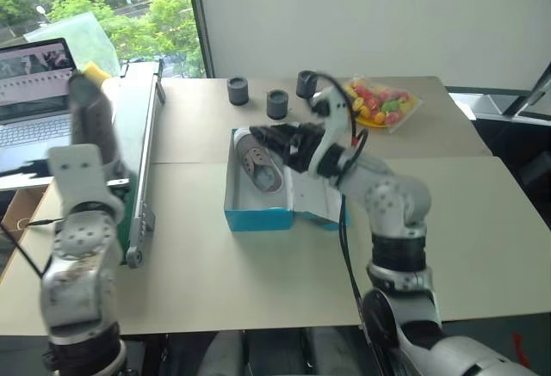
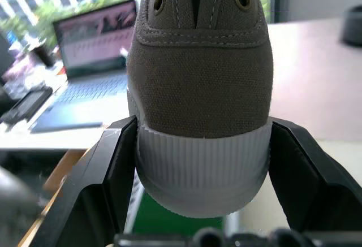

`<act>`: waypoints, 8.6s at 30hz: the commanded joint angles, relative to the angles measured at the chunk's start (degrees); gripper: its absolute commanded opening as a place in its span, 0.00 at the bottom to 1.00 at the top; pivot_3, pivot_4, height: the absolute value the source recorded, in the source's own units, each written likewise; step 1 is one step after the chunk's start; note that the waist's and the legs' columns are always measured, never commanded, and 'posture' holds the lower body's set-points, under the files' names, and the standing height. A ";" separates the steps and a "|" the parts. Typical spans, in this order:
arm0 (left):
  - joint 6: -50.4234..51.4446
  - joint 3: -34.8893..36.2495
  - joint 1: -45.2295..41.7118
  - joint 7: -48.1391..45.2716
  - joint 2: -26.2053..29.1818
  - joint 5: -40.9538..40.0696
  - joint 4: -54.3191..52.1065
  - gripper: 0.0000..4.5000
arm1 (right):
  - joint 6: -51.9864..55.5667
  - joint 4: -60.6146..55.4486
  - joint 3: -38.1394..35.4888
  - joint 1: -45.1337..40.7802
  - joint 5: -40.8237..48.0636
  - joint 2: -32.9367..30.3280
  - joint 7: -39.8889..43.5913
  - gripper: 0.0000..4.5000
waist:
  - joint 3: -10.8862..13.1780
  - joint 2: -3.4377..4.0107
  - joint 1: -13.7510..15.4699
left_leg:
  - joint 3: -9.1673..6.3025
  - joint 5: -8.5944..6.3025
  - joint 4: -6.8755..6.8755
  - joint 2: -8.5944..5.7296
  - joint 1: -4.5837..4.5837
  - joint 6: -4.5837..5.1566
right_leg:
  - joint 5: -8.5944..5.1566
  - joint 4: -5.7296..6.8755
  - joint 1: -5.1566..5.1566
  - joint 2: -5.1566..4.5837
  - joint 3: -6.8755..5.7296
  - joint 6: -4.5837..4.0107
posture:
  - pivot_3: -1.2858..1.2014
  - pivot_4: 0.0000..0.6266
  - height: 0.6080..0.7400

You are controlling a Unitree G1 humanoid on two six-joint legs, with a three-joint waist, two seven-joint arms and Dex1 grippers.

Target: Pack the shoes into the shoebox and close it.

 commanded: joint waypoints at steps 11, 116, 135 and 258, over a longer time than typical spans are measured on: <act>2.26 -14.35 -4.05 -9.54 -12.74 -11.03 -4.99 0.68 | 7.17 5.71 -7.35 -5.26 18.87 6.02 -12.43 0.78 | -0.01 0.04 -1.43 | 0.32 0.02 0.11 -0.02 -0.77 0.03 | 0.03 0.33 -0.78 0.10 0.06 0.05 | 0.52 0.24 1.00; 2.33 12.39 18.56 -29.19 27.69 -35.55 -16.31 0.99 | -9.91 45.23 18.14 -14.53 -17.27 14.46 -14.84 0.12 | 0.06 0.28 -2.41 | 0.33 0.03 0.04 0.00 0.34 0.03 | -0.07 0.18 0.24 0.22 -0.04 -0.04 | 0.52 0.24 1.00; 1.48 11.29 17.00 -29.16 28.79 -35.82 -14.02 0.99 | -5.34 45.21 34.24 -15.08 -18.67 12.33 0.07 0.12 | -0.19 0.26 -2.66 | 0.26 0.00 -0.14 0.05 0.96 0.02 | -0.19 0.06 0.79 0.23 -0.05 -0.10 | 0.52 0.24 1.00; -2.97 31.63 35.99 -5.74 43.95 -73.34 -20.43 1.00 | -47.56 77.31 34.78 -19.75 -45.47 22.19 25.12 0.01 | -0.02 0.26 -2.50 | 0.11 0.00 -0.64 0.03 0.81 -0.04 | -0.37 0.07 0.32 0.15 -0.01 -0.24 | 0.52 0.24 1.00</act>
